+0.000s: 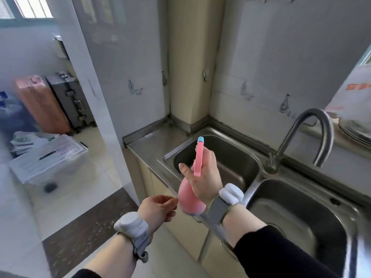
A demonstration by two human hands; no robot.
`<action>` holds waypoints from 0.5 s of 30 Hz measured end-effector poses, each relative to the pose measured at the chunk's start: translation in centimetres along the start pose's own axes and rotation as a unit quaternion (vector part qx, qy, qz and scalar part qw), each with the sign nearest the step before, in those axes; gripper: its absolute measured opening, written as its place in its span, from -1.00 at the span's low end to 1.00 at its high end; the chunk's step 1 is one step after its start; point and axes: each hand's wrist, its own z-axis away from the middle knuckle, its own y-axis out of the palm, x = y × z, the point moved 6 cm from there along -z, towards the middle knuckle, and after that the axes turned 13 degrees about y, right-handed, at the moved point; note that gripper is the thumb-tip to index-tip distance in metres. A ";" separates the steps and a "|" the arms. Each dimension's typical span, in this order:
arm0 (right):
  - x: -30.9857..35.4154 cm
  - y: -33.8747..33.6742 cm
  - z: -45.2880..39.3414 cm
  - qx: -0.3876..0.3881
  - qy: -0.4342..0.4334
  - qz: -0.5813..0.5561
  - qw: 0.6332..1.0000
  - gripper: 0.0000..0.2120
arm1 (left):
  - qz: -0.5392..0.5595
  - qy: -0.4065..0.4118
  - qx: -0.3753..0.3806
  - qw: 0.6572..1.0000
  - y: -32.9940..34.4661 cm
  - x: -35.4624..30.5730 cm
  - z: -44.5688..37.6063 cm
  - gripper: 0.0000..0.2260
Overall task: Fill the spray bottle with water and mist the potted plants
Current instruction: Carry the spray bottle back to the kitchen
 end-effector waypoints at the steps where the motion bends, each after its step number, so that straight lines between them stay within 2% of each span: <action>1: -0.1 0.9 -1.9 -0.003 0.004 0.000 1.000 -0.43 | -0.002 -0.003 -0.004 1.000 0.0 -0.3 -1.7 -0.93; 5: -0.9 4.8 -9.8 -0.031 0.039 -0.019 0.999 -0.38 | 0.003 -0.013 -0.005 1.000 -0.2 -1.6 -8.9 -0.91; 8: -1.7 8.0 -14.9 -0.006 0.035 -0.002 0.999 -0.34 | 0.001 -0.028 -0.013 1.000 -0.6 -1.7 -13.1 -0.91; 15: -4.2 14.4 -24.5 -0.007 0.059 0.016 0.998 -0.29 | -0.009 -0.062 -0.004 0.998 -2.2 -1.1 -22.5 -0.90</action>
